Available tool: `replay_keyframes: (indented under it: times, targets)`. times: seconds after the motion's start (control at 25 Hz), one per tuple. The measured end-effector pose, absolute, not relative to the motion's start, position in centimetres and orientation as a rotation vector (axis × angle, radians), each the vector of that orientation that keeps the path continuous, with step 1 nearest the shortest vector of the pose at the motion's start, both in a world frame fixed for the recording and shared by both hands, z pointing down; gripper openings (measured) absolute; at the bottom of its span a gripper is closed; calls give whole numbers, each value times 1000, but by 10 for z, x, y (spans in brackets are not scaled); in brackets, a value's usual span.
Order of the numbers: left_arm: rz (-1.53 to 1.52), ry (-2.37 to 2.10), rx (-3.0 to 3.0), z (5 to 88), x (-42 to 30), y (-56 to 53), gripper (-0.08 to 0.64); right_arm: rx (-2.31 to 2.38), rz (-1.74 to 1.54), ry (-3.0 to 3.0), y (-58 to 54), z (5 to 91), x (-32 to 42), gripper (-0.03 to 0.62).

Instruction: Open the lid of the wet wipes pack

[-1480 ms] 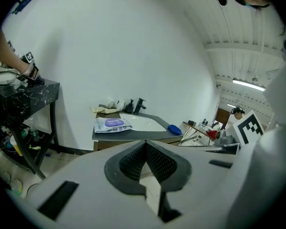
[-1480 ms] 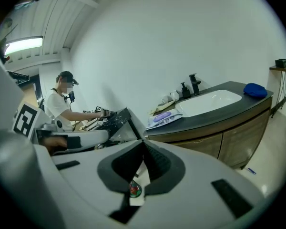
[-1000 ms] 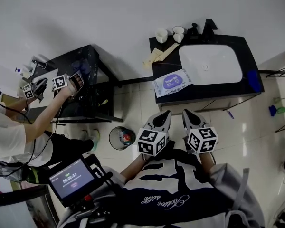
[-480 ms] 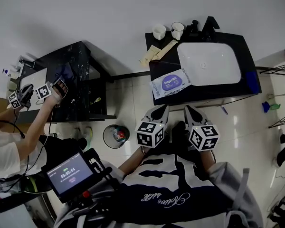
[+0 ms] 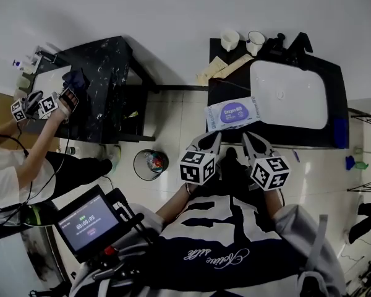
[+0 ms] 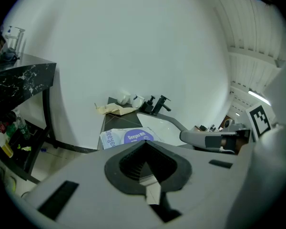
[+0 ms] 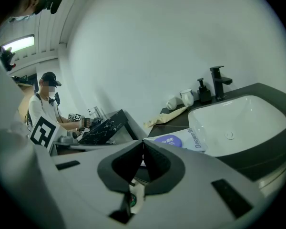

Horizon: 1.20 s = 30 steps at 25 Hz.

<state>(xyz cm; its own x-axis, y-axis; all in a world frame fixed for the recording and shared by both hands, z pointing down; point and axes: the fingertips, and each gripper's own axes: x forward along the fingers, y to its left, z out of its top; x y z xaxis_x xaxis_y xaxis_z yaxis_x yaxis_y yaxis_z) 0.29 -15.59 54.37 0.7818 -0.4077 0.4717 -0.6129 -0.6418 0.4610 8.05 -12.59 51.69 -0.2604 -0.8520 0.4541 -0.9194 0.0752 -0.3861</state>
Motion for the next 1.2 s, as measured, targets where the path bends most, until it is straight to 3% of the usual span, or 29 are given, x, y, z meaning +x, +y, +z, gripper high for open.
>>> replay_keyframes:
  times: [0.36,0.84,0.96,1.2]
  targets:
    - [462,-881,2182,582,14,-176,-2,1494,925,-2252,-160,547,99,0]
    - [478,-1009,1984,632,34,-183,-2,818,417,-2341,-189,587,85,0]
    - [481,-1032,1965,635,35,-183,-2,690,356,-2329,-186,596,80,60]
    - [478,-1050,1941,635,33,-185,-2,498,146,-2249,-182,606,71,60]
